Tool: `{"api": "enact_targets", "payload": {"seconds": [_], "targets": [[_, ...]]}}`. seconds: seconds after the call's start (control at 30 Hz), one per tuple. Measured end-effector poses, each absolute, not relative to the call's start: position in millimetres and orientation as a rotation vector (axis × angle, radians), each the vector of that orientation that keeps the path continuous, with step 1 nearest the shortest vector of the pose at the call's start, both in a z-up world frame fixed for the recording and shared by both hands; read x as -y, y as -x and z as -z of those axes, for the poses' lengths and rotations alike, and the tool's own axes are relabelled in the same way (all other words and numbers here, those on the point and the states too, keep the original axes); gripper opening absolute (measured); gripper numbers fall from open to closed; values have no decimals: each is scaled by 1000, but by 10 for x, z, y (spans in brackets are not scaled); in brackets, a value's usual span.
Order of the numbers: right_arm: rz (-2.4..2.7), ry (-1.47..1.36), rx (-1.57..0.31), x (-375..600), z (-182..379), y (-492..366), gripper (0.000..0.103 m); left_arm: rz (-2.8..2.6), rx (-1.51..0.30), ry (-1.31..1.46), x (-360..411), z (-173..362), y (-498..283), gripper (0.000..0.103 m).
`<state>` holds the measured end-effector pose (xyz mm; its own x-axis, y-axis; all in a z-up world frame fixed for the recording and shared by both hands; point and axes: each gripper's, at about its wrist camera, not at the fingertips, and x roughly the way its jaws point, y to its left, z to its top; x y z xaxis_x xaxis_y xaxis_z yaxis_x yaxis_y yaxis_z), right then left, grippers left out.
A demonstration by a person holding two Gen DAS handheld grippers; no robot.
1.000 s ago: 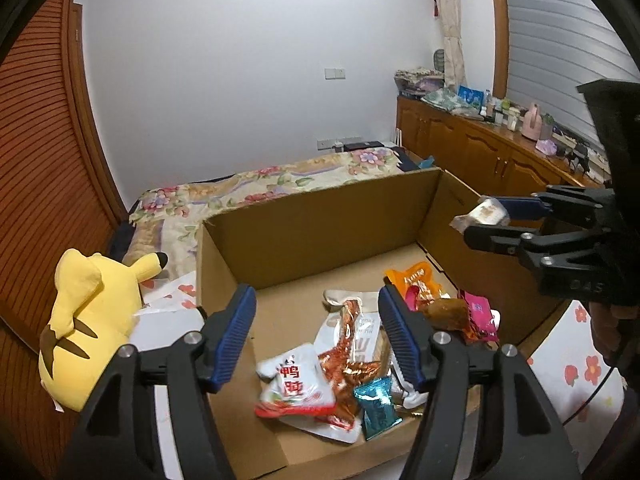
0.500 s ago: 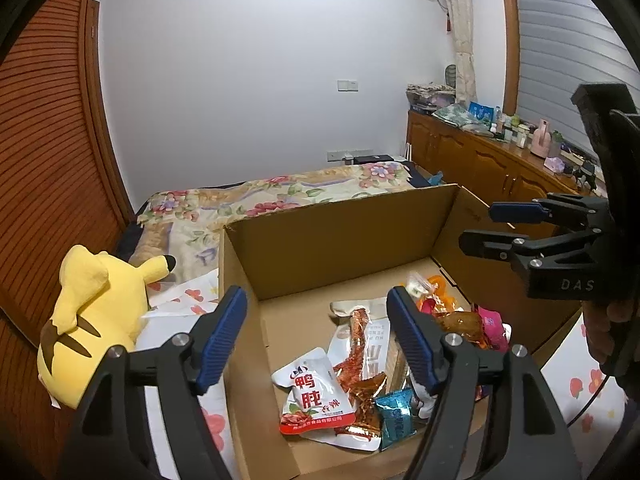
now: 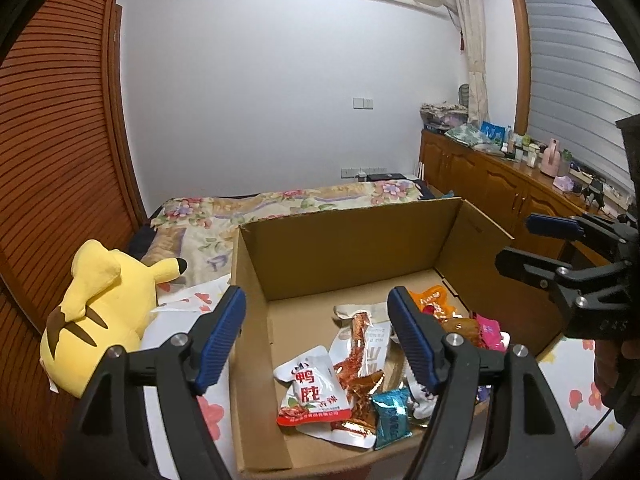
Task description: Organize snacks
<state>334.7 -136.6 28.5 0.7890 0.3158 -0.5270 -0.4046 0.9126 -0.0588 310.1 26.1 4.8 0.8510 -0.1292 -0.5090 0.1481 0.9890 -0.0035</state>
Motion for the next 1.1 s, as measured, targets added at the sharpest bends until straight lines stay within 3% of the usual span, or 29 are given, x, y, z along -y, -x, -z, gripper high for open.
{"api": "enact_targets", "payload": {"seconds": [0.43, 0.57, 1.1], "targets": [[-355, 109, -410, 1576, -561, -2682, 95, 102, -385, -53, -206, -390, -2384, 88], [-346, 93, -371, 1628, -637, -2428, 103, 86, -351, -44, -192, -486, -2137, 98], [-268, 35, -285, 1872, -698, -1587, 103, 84, -300, -24, -157, -529, -1367, 102]]}}
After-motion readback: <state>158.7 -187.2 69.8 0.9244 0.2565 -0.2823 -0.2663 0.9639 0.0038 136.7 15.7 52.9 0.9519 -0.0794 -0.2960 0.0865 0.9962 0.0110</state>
